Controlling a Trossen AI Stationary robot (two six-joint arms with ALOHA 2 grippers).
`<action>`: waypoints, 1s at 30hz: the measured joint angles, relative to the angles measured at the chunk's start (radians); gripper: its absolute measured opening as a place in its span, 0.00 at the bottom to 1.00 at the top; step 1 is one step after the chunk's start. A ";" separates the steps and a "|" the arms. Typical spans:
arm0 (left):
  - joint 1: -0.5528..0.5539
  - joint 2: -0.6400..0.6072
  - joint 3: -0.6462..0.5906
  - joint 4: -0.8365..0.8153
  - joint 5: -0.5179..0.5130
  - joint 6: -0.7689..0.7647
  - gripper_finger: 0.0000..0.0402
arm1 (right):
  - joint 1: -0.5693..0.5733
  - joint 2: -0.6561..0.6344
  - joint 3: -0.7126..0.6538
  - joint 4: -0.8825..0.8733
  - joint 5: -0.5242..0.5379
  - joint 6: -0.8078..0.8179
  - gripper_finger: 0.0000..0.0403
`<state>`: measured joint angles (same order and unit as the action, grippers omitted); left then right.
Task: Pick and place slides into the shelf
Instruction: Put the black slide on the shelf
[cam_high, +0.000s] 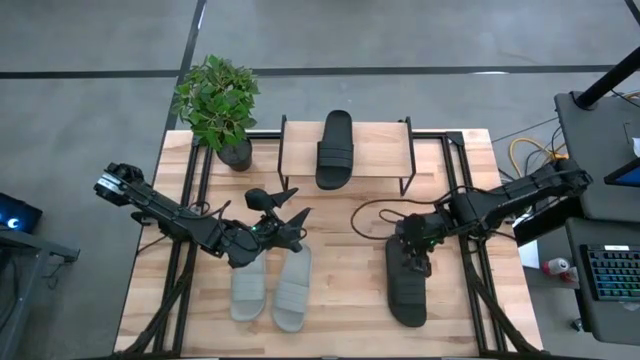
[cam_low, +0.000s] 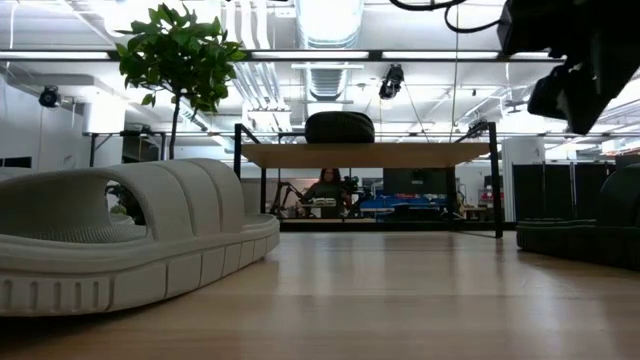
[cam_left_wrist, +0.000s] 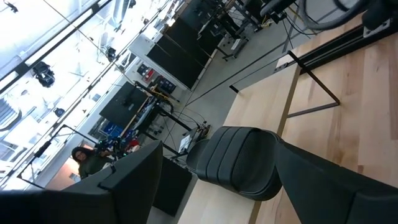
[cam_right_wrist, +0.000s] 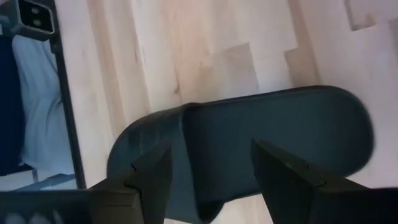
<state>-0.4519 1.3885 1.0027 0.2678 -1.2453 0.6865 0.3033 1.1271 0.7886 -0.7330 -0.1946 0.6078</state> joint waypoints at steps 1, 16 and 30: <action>0.000 0.000 0.000 0.000 0.000 0.000 0.72 | 0.008 0.000 -0.004 0.007 0.000 0.008 0.50; 0.000 0.000 0.000 0.000 -0.001 -0.002 0.72 | 0.068 0.003 -0.168 0.192 -0.075 0.134 0.50; 0.000 0.000 0.000 0.001 0.000 -0.004 0.72 | 0.129 0.003 -0.283 0.406 -0.075 0.232 0.50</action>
<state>-0.4522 1.3885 1.0026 0.2687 -1.2457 0.6827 0.4323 1.1305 0.5059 -0.3266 -0.2699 0.8396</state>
